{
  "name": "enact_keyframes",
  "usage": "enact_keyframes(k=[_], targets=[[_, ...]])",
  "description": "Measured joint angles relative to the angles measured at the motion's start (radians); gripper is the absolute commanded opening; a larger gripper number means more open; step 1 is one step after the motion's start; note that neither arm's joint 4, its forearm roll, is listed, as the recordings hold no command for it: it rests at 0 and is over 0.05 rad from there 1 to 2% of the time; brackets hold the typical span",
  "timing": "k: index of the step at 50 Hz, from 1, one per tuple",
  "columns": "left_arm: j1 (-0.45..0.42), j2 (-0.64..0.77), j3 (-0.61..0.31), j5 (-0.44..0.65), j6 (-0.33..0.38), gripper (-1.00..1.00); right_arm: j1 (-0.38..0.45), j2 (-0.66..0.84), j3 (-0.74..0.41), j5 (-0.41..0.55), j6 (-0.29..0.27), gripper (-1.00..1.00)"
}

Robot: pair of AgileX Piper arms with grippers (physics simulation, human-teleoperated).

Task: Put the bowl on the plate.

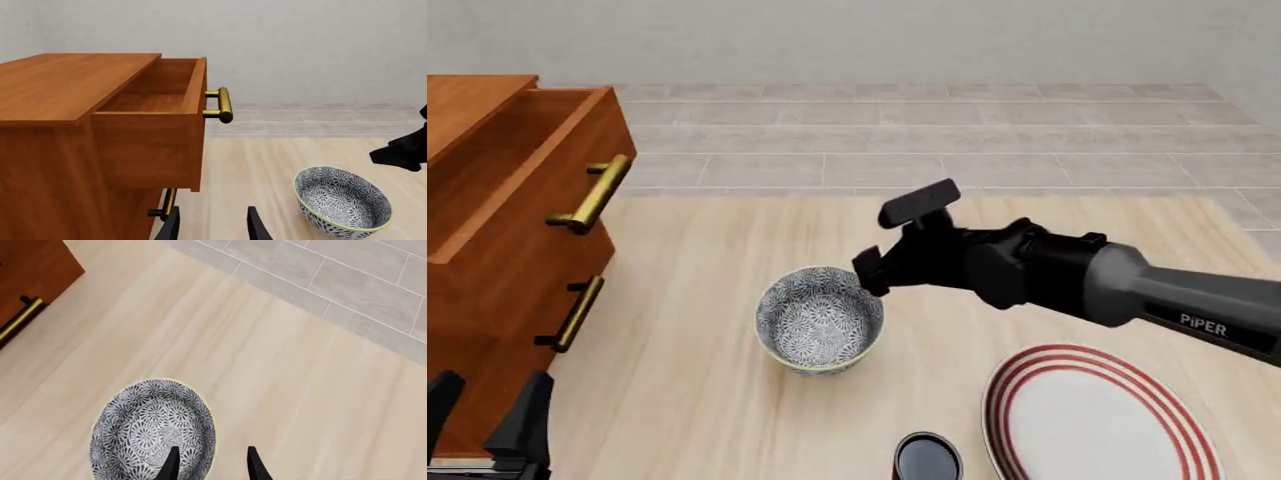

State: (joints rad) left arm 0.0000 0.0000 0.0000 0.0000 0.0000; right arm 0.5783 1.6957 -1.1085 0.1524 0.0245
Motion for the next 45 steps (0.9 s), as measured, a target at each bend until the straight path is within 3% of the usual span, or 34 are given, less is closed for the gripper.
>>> enact_keyframes(k=[45], targets=[[0.0, 0.0, 0.0, 0.0, 0.0, 1.0, -0.005, 0.153, -0.035, 0.004, 0.018, 1.0]])
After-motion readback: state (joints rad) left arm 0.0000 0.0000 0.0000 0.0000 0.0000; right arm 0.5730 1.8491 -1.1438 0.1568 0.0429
